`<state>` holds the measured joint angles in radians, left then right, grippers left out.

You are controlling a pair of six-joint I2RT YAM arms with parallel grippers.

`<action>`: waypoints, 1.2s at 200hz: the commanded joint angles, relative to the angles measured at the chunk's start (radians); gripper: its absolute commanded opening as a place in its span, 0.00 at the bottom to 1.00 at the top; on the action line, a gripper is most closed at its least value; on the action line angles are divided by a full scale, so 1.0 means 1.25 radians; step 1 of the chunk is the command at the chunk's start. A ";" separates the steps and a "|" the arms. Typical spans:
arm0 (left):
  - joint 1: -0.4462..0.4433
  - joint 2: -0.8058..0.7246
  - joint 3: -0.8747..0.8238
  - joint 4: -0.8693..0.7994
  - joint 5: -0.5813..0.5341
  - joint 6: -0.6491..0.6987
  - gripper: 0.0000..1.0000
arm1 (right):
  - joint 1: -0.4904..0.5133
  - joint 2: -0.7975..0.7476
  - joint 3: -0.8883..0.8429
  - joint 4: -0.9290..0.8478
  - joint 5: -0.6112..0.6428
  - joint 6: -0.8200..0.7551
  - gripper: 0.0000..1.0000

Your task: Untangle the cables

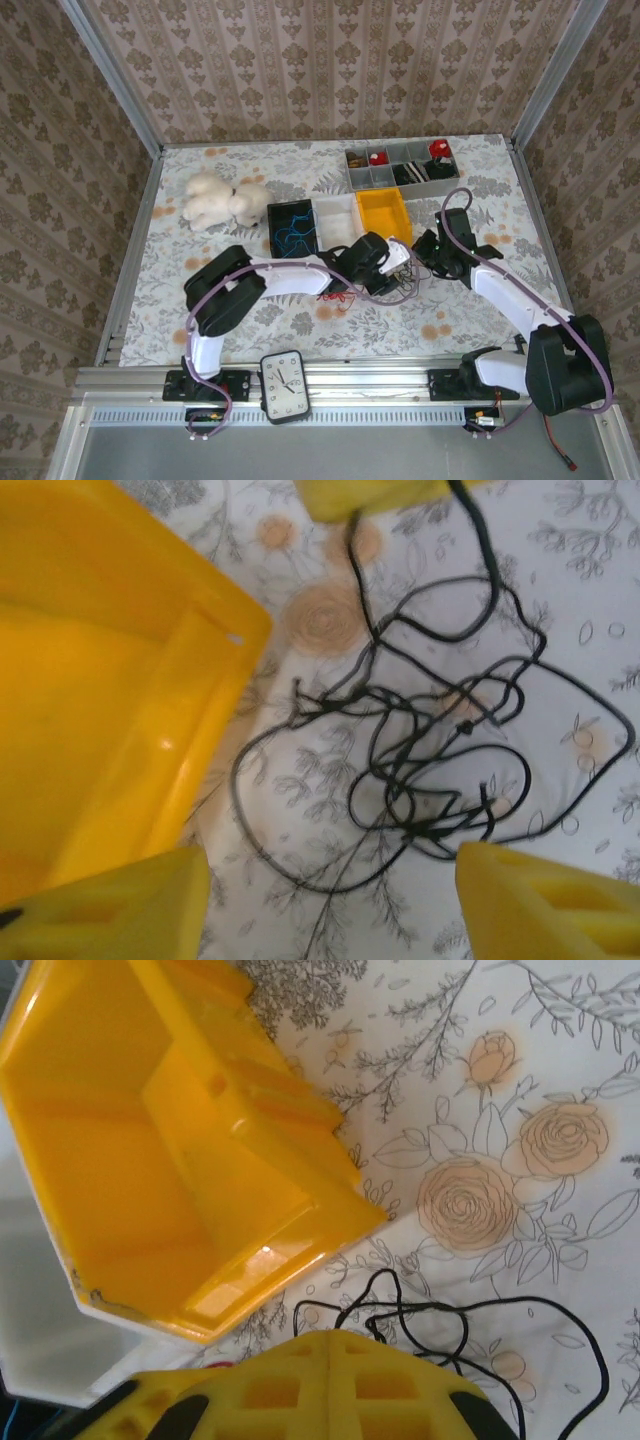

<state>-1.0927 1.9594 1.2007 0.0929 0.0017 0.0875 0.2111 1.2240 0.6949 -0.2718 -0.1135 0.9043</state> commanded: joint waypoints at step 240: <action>0.121 -0.326 -0.274 0.043 0.072 -0.160 0.00 | -0.258 -0.171 -0.020 -0.273 0.164 -0.023 0.00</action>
<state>-0.9657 1.6318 0.9199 0.2188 0.0914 -0.1139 -0.0750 1.0199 0.6773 -0.5343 0.0414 0.9085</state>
